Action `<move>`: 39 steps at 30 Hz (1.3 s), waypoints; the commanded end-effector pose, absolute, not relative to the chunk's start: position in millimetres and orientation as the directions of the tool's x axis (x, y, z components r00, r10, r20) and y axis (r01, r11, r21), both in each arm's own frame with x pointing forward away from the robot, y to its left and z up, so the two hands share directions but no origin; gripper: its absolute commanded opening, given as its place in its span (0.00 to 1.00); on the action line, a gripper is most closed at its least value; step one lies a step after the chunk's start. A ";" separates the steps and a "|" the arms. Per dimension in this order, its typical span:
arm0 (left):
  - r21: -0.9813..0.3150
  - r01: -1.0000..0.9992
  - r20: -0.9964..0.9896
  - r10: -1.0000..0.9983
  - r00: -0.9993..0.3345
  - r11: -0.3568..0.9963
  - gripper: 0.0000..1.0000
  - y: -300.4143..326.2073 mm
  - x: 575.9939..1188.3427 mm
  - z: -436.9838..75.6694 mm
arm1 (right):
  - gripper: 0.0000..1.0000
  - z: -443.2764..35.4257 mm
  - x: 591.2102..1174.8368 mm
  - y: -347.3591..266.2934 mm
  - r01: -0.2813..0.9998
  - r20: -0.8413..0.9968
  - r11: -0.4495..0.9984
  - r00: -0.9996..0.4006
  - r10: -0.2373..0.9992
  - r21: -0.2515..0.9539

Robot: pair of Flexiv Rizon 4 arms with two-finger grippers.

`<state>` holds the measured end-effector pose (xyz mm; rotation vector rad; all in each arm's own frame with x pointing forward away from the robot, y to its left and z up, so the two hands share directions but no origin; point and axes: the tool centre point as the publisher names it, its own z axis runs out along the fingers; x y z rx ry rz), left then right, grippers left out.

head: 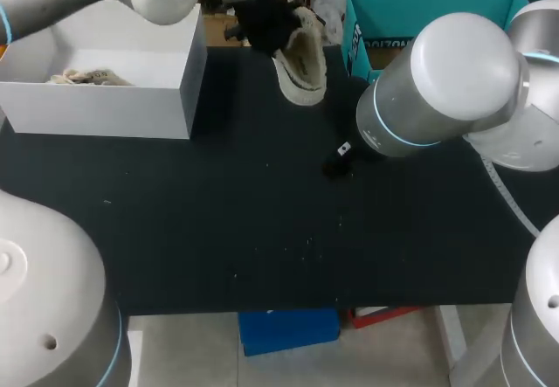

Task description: Take the shoe out of the shoebox, open the shoe tongue, remove and reinsert the insole, then place the shoe into the shoebox

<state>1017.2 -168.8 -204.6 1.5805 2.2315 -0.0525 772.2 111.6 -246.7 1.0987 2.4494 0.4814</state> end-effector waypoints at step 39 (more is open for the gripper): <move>0.019 0.499 -0.474 0.447 -0.759 0.867 0.00 119.1 1022.4 -159.4 | 1.00 -247.6 772.0 111.4 0.622 -0.223 0.629 -0.605 0.764 0.467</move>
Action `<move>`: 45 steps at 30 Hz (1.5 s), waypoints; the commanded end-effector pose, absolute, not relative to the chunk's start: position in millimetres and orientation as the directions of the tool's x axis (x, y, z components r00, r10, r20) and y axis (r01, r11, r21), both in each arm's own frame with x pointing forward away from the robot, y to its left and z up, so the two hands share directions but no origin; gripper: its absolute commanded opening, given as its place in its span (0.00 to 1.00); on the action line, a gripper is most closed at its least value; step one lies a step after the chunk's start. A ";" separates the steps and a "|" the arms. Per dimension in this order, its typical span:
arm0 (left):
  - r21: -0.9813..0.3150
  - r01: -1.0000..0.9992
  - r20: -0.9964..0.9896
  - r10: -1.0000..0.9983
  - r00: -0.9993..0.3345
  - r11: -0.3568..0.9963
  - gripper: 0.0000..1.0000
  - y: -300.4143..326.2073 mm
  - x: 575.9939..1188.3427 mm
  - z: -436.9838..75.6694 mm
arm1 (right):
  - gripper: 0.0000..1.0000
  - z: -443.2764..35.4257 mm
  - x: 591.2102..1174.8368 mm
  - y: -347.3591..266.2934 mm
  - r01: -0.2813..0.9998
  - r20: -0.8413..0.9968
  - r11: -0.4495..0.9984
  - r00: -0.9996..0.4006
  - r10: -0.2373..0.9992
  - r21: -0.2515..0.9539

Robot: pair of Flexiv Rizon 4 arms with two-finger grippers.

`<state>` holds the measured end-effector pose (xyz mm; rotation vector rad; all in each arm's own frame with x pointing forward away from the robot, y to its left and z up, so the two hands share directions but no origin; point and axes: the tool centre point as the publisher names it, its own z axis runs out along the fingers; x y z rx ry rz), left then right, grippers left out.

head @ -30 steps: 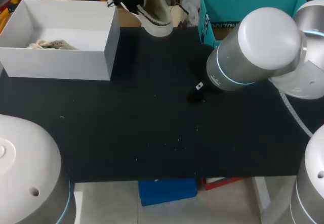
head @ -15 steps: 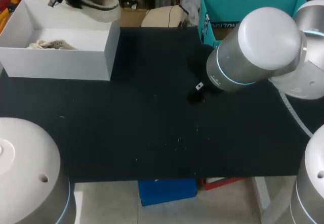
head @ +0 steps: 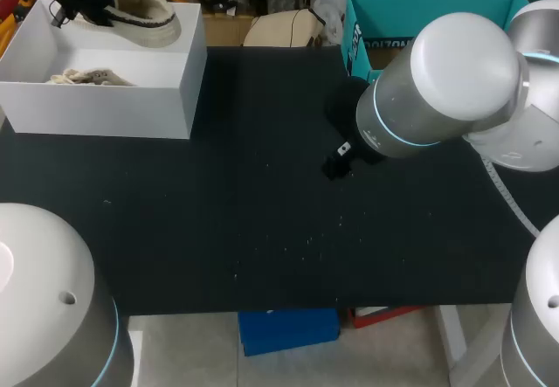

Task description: Take the shoe out of the shoebox, open the shoe tongue, remove and reinsert the insole, then place the shoe into the shoebox

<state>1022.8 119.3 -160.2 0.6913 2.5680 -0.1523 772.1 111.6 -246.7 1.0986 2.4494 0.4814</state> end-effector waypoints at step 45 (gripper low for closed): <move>0.034 0.237 -0.420 0.229 -0.878 0.971 0.00 180.8 1101.6 -207.9 | 1.00 -247.6 772.0 111.4 0.622 -0.223 0.629 -0.605 0.764 0.467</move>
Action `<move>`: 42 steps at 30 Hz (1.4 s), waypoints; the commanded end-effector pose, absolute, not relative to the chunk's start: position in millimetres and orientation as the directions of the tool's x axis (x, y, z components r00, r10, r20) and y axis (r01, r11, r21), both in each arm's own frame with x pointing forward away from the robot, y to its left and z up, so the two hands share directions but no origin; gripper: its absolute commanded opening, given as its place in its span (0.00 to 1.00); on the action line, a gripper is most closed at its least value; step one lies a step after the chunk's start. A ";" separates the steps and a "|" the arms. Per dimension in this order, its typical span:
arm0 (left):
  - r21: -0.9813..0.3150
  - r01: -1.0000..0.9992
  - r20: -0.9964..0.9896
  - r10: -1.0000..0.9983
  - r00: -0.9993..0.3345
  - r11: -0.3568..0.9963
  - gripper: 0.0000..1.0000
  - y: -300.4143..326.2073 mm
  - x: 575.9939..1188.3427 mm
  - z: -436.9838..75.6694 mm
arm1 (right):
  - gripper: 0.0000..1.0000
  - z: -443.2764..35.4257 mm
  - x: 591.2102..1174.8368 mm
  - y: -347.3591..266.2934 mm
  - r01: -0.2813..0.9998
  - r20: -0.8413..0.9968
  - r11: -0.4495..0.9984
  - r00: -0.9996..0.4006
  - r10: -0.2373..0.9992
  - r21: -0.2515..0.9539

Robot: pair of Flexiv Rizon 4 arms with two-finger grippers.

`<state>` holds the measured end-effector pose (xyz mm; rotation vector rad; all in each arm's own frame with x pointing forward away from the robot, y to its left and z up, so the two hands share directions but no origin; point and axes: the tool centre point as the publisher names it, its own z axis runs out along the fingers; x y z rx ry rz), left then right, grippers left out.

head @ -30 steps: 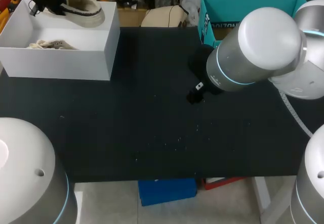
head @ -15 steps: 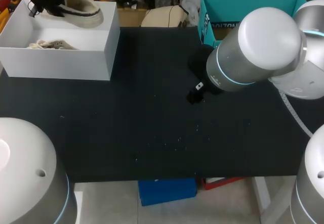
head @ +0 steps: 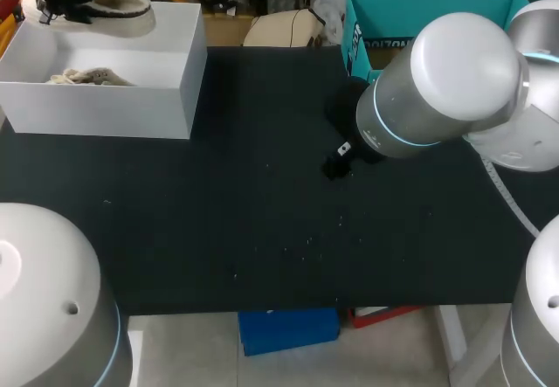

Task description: Take the shoe out of the shoebox, open the shoe tongue, remove and reinsert the insole, then place the shoe into the shoebox

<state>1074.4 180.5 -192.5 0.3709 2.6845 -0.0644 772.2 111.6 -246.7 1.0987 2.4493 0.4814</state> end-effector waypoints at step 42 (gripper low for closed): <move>0.107 0.040 -0.330 0.073 -0.941 0.993 0.00 190.7 1189.4 -390.9 | 1.00 -247.6 772.0 111.4 0.622 -0.223 0.629 -0.605 0.764 0.467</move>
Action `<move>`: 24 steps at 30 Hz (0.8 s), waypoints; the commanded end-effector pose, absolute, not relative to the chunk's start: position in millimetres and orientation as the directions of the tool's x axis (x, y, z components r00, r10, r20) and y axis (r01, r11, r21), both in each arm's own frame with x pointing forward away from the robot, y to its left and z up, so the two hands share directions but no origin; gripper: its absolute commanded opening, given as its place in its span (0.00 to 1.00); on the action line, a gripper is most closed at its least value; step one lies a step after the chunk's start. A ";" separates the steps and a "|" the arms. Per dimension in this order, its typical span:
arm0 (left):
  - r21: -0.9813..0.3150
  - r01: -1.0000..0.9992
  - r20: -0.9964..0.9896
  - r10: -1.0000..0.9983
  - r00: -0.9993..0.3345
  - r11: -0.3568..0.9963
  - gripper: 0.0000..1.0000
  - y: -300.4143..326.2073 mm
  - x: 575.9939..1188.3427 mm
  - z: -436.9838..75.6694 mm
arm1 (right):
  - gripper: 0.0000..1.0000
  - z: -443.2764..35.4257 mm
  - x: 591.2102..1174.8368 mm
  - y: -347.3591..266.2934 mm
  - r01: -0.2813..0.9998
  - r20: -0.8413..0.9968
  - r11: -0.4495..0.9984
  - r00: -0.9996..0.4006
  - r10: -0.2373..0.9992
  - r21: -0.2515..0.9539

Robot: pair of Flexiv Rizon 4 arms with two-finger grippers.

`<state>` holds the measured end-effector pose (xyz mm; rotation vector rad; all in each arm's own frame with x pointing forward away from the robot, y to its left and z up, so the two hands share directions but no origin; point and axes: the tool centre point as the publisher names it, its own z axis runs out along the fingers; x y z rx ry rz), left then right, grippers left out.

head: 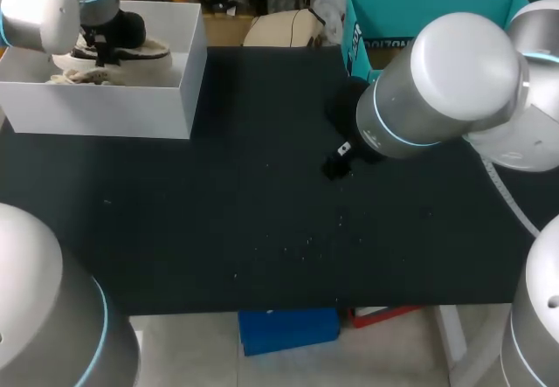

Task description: Take the shoe out of the shoebox, open the shoe tongue, remove and reinsert the insole, then place the shoe into the shoebox

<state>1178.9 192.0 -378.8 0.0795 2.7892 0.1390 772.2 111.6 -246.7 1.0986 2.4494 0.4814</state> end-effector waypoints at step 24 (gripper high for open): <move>0.072 0.069 -0.158 0.080 -0.984 0.995 1.00 180.1 1106.0 -247.9 | 1.00 -247.6 772.0 111.4 0.622 -0.223 0.629 -0.605 0.764 0.467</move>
